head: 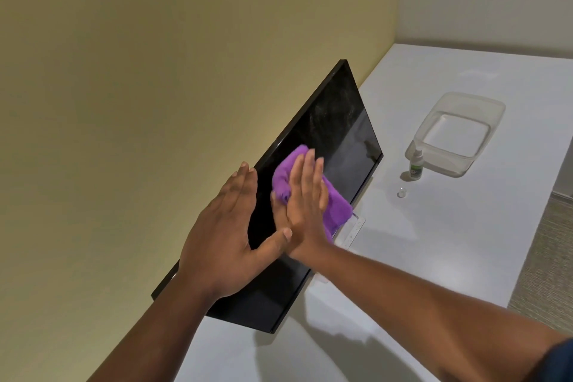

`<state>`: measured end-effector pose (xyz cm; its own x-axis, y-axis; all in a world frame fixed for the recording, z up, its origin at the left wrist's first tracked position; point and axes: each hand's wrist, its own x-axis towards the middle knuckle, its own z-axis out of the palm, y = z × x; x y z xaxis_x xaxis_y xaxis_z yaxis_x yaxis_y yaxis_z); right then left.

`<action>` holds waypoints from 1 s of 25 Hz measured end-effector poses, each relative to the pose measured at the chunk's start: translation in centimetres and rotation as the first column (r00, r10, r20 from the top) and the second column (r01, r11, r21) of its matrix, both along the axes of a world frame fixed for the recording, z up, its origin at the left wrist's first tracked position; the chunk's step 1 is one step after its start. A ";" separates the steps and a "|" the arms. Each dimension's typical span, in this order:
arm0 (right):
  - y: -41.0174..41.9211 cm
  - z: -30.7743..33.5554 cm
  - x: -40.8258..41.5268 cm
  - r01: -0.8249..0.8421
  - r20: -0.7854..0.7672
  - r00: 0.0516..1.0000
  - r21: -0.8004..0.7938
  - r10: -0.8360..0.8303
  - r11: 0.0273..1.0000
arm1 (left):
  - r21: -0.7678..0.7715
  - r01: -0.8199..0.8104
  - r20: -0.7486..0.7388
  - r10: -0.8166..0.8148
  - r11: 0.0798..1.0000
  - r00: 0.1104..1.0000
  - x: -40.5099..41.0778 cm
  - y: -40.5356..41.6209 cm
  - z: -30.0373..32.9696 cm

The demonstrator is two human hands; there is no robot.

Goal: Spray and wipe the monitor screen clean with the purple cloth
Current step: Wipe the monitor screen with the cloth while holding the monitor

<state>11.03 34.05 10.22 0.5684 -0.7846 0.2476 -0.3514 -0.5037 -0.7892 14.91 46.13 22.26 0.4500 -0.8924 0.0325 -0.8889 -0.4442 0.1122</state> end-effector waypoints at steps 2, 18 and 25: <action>0.0 2.1 1.7 0.068 0.078 0.995 0.001 -0.067 0.998 | -0.003 0.001 0.009 -0.001 1.000 1.000 0.0 -0.1 -0.1; -2.3 4.5 -1.7 -0.242 -0.165 0.969 -0.484 0.185 0.841 | -0.095 0.033 -0.019 -0.035 0.995 0.999 -0.3 -0.2 0.2; -2.5 6.2 -1.1 -0.188 -0.169 0.977 -0.418 0.127 0.889 | -0.112 0.039 -0.028 -0.043 0.993 0.999 -0.1 0.0 0.1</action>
